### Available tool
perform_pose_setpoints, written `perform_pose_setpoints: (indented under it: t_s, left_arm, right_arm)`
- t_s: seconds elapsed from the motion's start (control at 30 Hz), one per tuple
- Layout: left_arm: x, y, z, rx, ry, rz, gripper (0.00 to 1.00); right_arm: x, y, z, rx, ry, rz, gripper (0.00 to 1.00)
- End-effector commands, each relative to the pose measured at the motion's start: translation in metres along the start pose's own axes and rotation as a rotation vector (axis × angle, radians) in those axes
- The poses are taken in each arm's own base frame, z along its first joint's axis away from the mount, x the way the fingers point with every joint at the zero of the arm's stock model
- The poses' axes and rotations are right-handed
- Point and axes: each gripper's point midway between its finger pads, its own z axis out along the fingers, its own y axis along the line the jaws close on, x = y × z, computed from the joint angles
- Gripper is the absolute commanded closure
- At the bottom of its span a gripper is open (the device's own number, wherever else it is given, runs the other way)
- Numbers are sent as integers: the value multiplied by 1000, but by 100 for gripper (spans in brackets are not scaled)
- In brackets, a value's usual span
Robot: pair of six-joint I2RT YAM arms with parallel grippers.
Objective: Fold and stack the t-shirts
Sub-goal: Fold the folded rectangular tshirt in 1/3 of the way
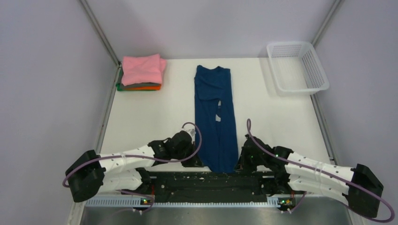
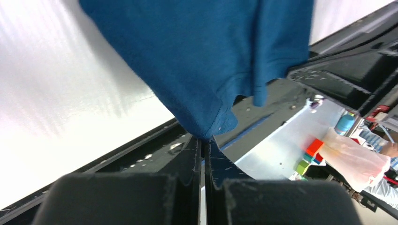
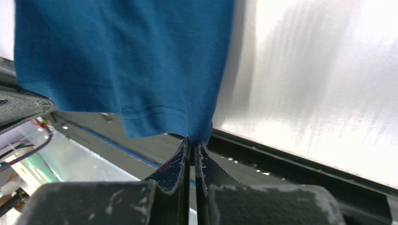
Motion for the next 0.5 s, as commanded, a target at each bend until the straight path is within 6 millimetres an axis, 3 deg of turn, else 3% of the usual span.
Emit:
perform_pose_setpoints:
  t_s: [0.0, 0.2, 0.47]
  left_arm:
    - [-29, -39, -20, 65, -122, 81, 100]
    - [-83, -59, -38, 18, -276, 167, 100]
    - [-166, -67, -53, 26, -378, 113, 100]
  right_arm:
    - [-23, 42, -20, -91, -69, -23, 100]
    - [-63, 65, -33, -78, -174, -51, 100]
    - [-144, 94, -49, -77, -341, -94, 100]
